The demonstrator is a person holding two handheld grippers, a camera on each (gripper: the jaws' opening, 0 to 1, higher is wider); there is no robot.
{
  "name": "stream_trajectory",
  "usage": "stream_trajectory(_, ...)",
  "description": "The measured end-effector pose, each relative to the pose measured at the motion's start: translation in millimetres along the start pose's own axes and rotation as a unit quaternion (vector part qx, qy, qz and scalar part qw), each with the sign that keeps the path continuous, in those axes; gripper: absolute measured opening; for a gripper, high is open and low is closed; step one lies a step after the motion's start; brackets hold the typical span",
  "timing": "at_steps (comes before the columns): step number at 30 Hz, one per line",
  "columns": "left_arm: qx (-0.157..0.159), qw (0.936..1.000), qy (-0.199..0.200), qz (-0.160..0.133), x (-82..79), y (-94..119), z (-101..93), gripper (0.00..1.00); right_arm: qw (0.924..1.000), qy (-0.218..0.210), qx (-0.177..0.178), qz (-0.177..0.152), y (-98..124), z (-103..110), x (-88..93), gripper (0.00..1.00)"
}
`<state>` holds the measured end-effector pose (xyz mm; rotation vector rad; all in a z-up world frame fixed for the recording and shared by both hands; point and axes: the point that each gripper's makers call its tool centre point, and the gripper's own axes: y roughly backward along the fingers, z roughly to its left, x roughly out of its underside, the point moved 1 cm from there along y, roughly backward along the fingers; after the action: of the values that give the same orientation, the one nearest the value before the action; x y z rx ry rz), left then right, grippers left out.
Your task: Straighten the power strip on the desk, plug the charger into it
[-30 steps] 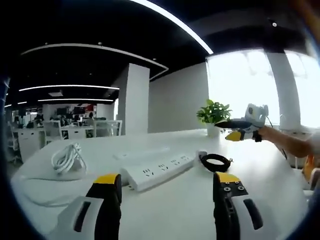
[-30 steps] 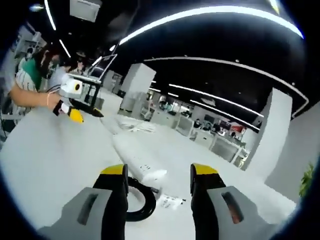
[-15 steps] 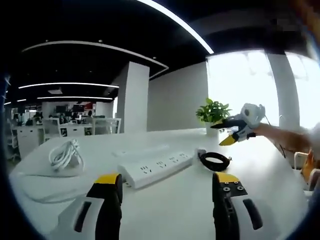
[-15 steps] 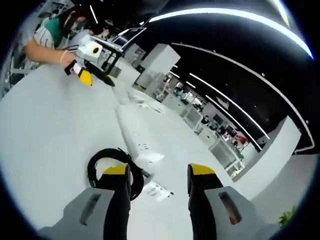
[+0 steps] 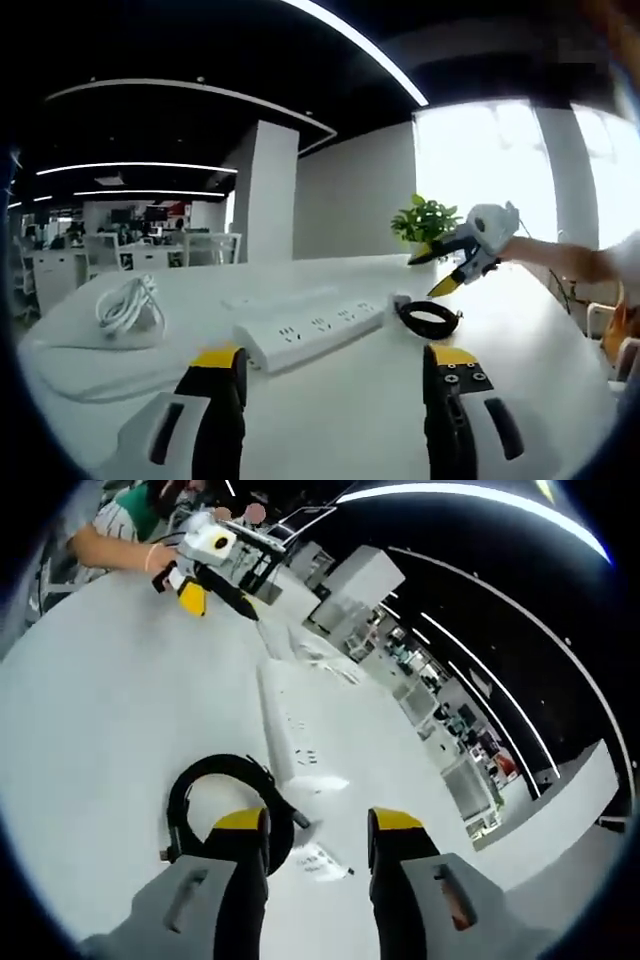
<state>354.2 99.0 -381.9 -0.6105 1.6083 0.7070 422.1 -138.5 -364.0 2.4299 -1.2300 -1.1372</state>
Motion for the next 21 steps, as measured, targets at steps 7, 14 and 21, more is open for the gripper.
stream_trajectory(7, 0.001, 1.0, -0.001, 0.007, 4.7, 0, 0.2, 0.72, 0.9987, 0.024, -0.04, 0.019, -11, 12, -0.3, 0.36)
stream_trajectory(14, 0.004, 1.0, 0.001, 0.005, 4.9, -1, -0.7, 0.71, 0.9953, 0.042, -0.078, 0.039, -17, 13, -0.1, 0.32)
stream_trajectory(21, 0.003, 1.0, 0.003, 0.003, 4.3, 0, -0.9, 0.71, 0.9874, 0.056, -0.13, 0.071, -26, 12, 4.1, 0.28)
